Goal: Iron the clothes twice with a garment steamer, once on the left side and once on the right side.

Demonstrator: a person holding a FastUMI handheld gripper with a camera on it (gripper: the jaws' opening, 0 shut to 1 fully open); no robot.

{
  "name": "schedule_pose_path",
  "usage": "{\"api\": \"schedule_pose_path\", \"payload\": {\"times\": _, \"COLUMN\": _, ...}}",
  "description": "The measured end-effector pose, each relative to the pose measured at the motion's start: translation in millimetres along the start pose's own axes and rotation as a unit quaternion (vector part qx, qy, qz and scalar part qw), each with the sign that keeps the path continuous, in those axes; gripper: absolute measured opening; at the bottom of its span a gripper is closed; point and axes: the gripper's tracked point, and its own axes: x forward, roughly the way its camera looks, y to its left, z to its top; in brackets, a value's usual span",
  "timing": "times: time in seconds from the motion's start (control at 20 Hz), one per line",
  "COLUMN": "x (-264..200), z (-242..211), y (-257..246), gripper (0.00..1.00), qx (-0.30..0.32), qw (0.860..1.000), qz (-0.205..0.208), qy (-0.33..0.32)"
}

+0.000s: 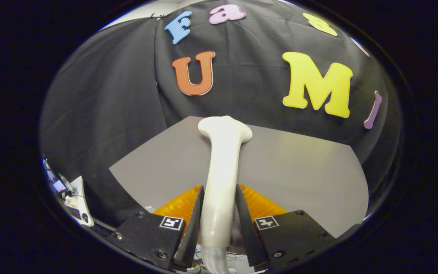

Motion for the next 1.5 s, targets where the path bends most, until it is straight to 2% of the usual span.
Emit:
{"api": "schedule_pose_path", "payload": {"times": 0.05, "x": 2.2, "z": -0.7, "y": 0.4, "gripper": 0.53, "qx": 0.015, "qw": 1.0, "qz": 0.0, "qy": 0.004}}
{"api": "schedule_pose_path", "payload": {"times": 0.1, "x": 0.4, "z": -1.4, "y": 6.5, "gripper": 0.46, "qx": 0.024, "qw": 1.0, "qz": 0.008, "qy": 0.011}}
{"api": "schedule_pose_path", "payload": {"times": 0.2, "x": -1.2, "z": 1.8, "y": 6.2, "gripper": 0.4, "qx": 0.027, "qw": 0.999, "qz": 0.014, "qy": 0.013}}
{"api": "schedule_pose_path", "payload": {"times": 0.35, "x": -10.4, "z": -1.2, "y": 8.0, "gripper": 0.37, "qx": 0.055, "qw": 0.998, "qz": 0.025, "qy": 0.014}}
{"api": "schedule_pose_path", "payload": {"times": 0.5, "x": -24.3, "z": 4.5, "y": -2.7, "gripper": 0.36, "qx": 0.064, "qw": 0.998, "qz": 0.015, "qy": -0.01}}
{"api": "schedule_pose_path", "payload": {"times": 0.9, "x": -148.9, "z": 4.1, "y": -25.4, "gripper": 0.36, "qx": 0.076, "qw": 0.992, "qz": 0.01, "qy": -0.097}}
{"api": "schedule_pose_path", "payload": {"times": 1.15, "x": -255.5, "z": 3.6, "y": -54.8, "gripper": 0.35, "qx": 0.109, "qw": 0.981, "qz": -0.003, "qy": -0.159}}
{"api": "schedule_pose_path", "payload": {"times": 1.25, "x": -296.0, "z": 1.4, "y": -75.7, "gripper": 0.35, "qx": 0.12, "qw": 0.976, "qz": -0.017, "qy": -0.183}}
{"api": "schedule_pose_path", "payload": {"times": 1.5, "x": -390.3, "z": -8.4, "y": -147.9, "gripper": 0.35, "qx": 0.139, "qw": 0.957, "qz": -0.088, "qy": -0.238}}
